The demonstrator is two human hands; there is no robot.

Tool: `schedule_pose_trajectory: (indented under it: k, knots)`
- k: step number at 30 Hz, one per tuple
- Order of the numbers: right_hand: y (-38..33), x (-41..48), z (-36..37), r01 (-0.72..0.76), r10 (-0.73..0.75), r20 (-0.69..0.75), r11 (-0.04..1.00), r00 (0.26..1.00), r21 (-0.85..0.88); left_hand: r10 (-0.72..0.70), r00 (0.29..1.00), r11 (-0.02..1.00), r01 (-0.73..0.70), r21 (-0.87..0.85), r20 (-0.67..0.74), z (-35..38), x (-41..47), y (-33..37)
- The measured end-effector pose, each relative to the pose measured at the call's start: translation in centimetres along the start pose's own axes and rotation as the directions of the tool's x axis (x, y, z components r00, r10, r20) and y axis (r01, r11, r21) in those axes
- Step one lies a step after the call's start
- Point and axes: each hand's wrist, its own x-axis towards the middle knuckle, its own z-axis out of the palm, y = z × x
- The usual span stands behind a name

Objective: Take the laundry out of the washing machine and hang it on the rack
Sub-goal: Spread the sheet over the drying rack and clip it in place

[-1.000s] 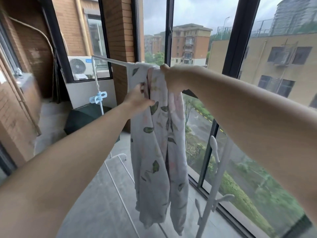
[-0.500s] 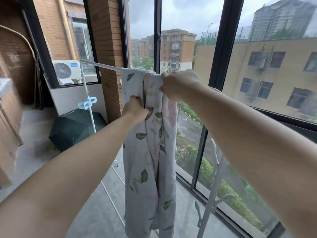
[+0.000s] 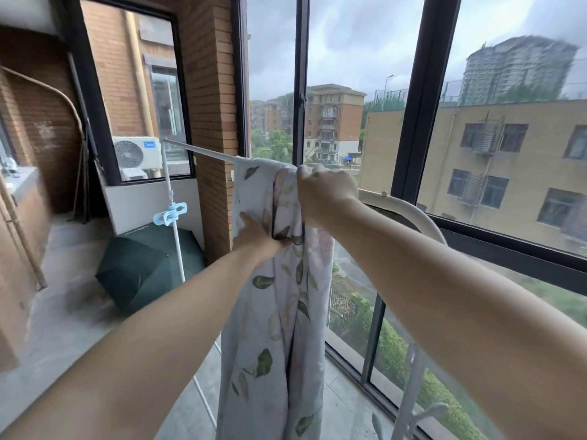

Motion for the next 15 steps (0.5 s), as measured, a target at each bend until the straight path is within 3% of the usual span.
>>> schedule_pose_trajectory:
  k: [5,9,13,15]
  knots:
    - [-0.2,1.2,0.5,0.03,-0.032,-0.071,0.999,0.997,-0.027,0.132,0.981,0.991,-0.133,-0.001,-0.14,-0.2,1.5,-1.0]
    - [-0.4,2.3,0.4,0.036,-0.039,-0.091,0.999,0.995,-0.028,0.136,0.954,0.983,-0.163,-0.084,-0.269,-2.0,1.9,-1.4]
    - [-0.9,3.2,0.2,0.001,0.005,-0.121,0.999,0.993,0.051,0.164,0.833,0.959,-0.261,-0.114,-0.529,-5.8,2.2,0.8]
    - [-1.4,3.7,0.6,0.012,0.004,-0.145,0.994,0.989,0.106,0.205,0.795,0.947,-0.309,-0.09,-0.571,-7.7,2.4,2.7]
